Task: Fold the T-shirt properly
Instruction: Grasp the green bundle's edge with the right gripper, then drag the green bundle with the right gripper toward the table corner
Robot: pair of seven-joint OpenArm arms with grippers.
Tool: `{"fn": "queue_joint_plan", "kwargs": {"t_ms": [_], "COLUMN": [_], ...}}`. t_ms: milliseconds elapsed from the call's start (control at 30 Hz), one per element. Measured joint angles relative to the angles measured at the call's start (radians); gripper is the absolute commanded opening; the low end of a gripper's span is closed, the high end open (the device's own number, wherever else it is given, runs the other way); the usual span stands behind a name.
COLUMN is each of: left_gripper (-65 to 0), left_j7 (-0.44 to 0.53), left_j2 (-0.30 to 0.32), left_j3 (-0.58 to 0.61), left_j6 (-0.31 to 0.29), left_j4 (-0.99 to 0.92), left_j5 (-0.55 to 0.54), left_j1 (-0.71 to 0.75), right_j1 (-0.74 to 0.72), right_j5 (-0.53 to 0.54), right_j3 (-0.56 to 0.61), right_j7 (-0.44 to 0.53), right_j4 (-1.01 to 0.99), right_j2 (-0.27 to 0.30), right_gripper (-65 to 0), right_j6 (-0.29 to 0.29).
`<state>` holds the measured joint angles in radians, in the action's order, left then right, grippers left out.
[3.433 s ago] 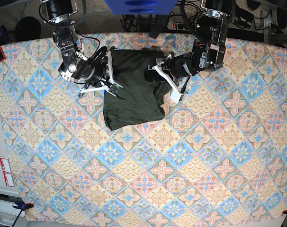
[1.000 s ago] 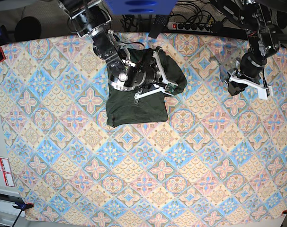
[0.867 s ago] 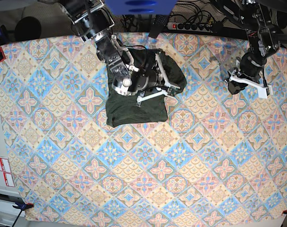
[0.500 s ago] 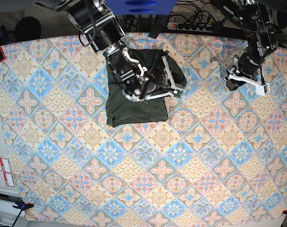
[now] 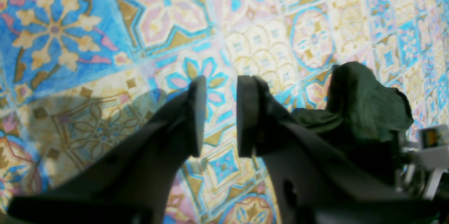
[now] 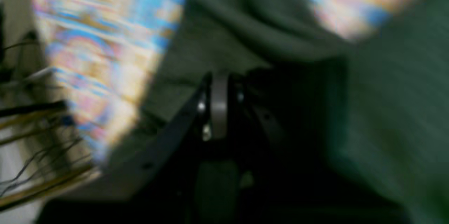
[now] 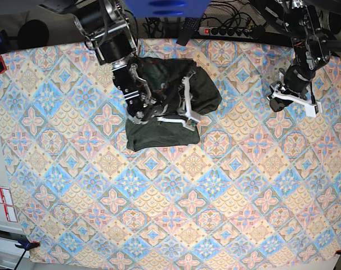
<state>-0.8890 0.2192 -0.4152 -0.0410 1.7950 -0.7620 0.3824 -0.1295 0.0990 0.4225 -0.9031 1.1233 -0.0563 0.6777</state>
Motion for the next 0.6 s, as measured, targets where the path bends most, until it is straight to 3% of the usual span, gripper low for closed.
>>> {"fn": "queue_joint_plan", "kwargs": {"t_ms": [133, 500, 600], "left_gripper": [-50.5, -50.6, -50.6], "left_j7": [0.010, 0.004, 0.004], "left_j2": [0.008, 0.008, 0.006], "left_j3": [0.026, 0.142, 0.172], "left_j6": [0.005, 0.008, 0.009], "left_j4": [0.000, -0.001, -0.001], "left_j5": [0.005, 0.001, 0.002], "left_j1": [-0.008, -0.035, -0.033], "right_j1": [0.026, 0.043, 0.043], "right_j5": [0.005, 0.015, 0.014], "right_j3": [-0.021, -0.098, -0.098], "right_j7": [0.006, 0.015, 0.023], "right_j4": [0.064, 0.109, 0.113], "right_j2": [0.074, 0.169, 0.194], "right_gripper": [-65.0, -65.0, -65.0], "right_j6": [-0.003, 0.000, 0.026]}}
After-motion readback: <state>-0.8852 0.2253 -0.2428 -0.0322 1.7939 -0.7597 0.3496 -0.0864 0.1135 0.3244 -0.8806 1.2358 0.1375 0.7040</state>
